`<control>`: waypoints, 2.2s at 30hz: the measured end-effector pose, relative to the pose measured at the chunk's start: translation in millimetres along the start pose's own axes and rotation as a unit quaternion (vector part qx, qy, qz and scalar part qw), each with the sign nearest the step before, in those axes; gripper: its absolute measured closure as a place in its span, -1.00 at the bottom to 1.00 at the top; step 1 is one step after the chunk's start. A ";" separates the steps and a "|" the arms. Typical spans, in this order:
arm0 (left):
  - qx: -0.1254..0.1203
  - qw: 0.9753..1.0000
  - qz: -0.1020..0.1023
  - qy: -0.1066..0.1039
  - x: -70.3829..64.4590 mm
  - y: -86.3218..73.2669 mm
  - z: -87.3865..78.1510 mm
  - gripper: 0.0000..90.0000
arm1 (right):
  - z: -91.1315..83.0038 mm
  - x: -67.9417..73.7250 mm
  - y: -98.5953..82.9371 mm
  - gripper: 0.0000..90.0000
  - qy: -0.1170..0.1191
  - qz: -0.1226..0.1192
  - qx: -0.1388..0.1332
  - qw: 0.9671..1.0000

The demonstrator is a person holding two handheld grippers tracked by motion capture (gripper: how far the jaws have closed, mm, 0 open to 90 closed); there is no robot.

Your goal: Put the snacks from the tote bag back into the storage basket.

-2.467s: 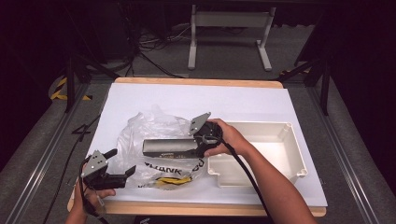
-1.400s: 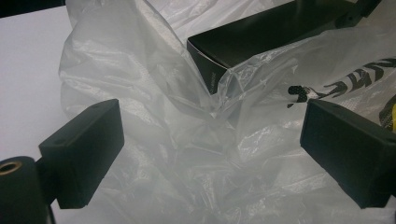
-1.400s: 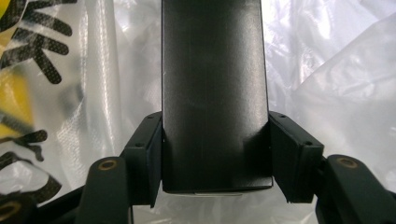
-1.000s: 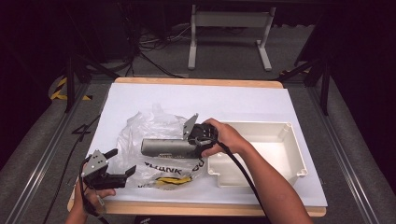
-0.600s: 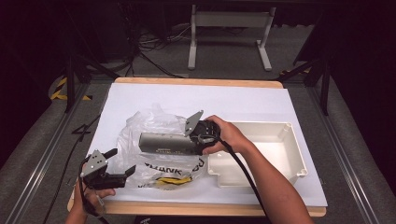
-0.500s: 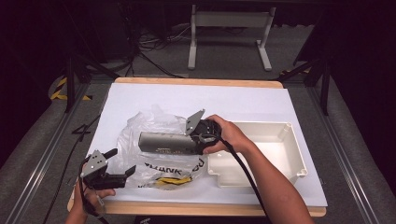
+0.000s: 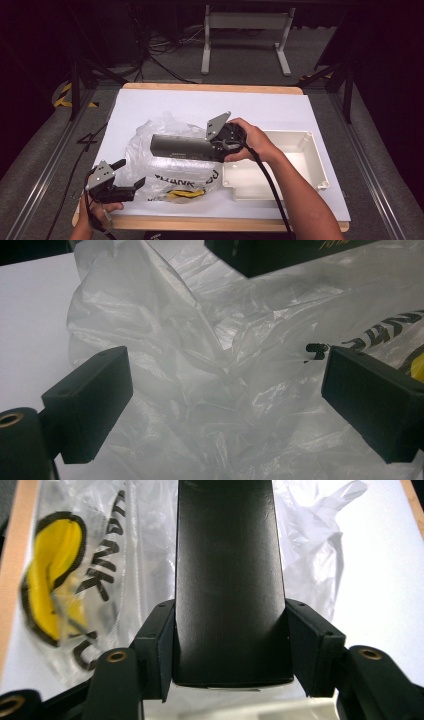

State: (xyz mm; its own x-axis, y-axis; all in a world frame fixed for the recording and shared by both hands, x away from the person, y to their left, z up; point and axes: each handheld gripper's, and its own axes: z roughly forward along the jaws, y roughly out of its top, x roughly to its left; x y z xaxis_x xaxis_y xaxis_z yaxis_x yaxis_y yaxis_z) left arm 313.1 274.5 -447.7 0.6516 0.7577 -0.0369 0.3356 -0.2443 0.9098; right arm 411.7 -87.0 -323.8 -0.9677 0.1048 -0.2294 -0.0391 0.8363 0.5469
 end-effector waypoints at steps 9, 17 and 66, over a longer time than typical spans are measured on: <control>0.003 1.000 0.002 0.002 -0.8 0.5 0.7 -0.84 | -37.0 -0.6 -27.5 -0.03 -0.021 0.012 0.002 1.000; 0.004 1.000 0.002 0.003 -1.1 0.7 0.8 -0.84 | -76.1 -2.5 -62.8 -0.03 -0.039 0.022 -0.001 0.999; 0.007 1.000 0.000 0.000 -1.5 0.8 2.3 -0.84 | -90.2 -2.3 -182.5 -0.04 0.008 0.048 0.086 0.995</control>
State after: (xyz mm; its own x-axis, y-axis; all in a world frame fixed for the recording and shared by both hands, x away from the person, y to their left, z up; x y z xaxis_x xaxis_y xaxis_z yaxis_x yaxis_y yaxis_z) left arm 313.9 271.7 -447.8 0.6518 0.7575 -0.0362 0.3452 -0.2539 0.9035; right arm 398.6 -288.4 -350.5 -0.9688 0.1818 -0.1685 0.0966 0.9029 0.4190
